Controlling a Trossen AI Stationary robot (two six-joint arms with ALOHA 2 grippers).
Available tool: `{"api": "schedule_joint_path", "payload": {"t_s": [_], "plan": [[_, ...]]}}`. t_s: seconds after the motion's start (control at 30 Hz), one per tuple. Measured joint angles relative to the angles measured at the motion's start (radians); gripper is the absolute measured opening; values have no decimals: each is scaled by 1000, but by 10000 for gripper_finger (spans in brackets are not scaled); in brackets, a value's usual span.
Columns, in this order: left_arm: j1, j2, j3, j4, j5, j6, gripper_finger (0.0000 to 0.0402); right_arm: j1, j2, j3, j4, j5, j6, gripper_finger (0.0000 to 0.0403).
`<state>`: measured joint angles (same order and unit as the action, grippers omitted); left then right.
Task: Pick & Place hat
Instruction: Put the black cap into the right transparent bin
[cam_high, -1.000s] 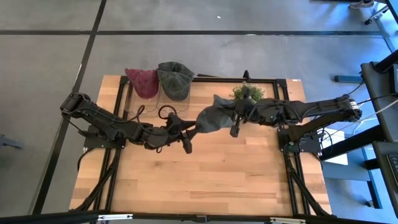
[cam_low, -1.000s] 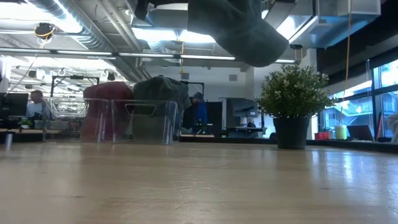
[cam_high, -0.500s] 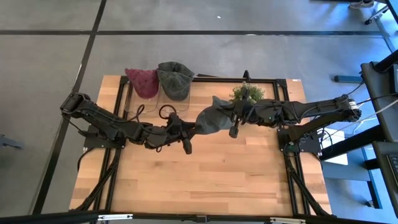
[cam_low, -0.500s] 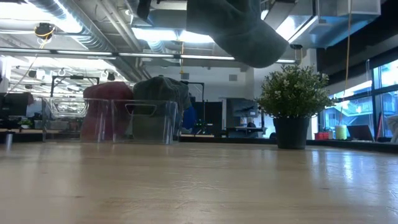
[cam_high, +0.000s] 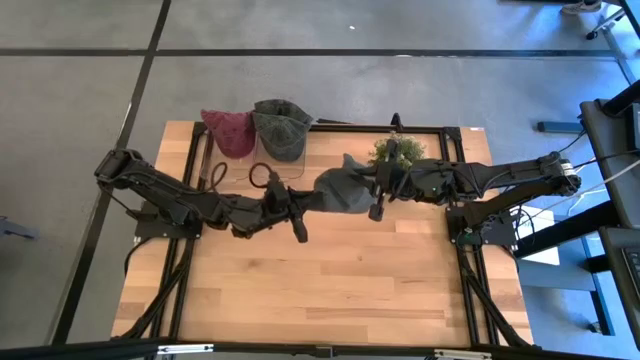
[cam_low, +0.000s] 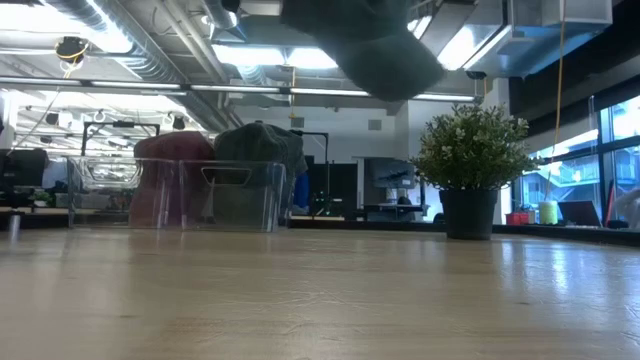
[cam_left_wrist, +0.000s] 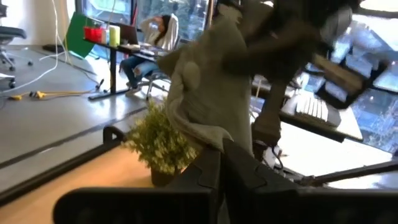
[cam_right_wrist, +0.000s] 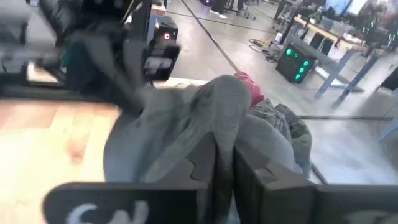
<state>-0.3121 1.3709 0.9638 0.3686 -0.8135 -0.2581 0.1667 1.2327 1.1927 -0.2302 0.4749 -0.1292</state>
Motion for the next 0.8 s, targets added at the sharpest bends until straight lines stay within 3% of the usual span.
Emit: {"api": "schedule_joint_path", "payload": {"t_s": [0.1, 0.33, 0.53, 0.8], "plan": [[24, -45, 0, -42, 28, 6, 4, 0, 0, 0, 0, -4, -66, 70], [137, -210, 0, -267, 214, 11, 3, -7, -2, 0, 4, 18, -89, 159], [344, -332, 1, -492, 470, 42, 3, -34, -3, 1, 3, 236, -89, 218], [702, -373, 82, -666, 914, 237, 3, -119, 2, 1, 2, 265, 1, 233]]}}
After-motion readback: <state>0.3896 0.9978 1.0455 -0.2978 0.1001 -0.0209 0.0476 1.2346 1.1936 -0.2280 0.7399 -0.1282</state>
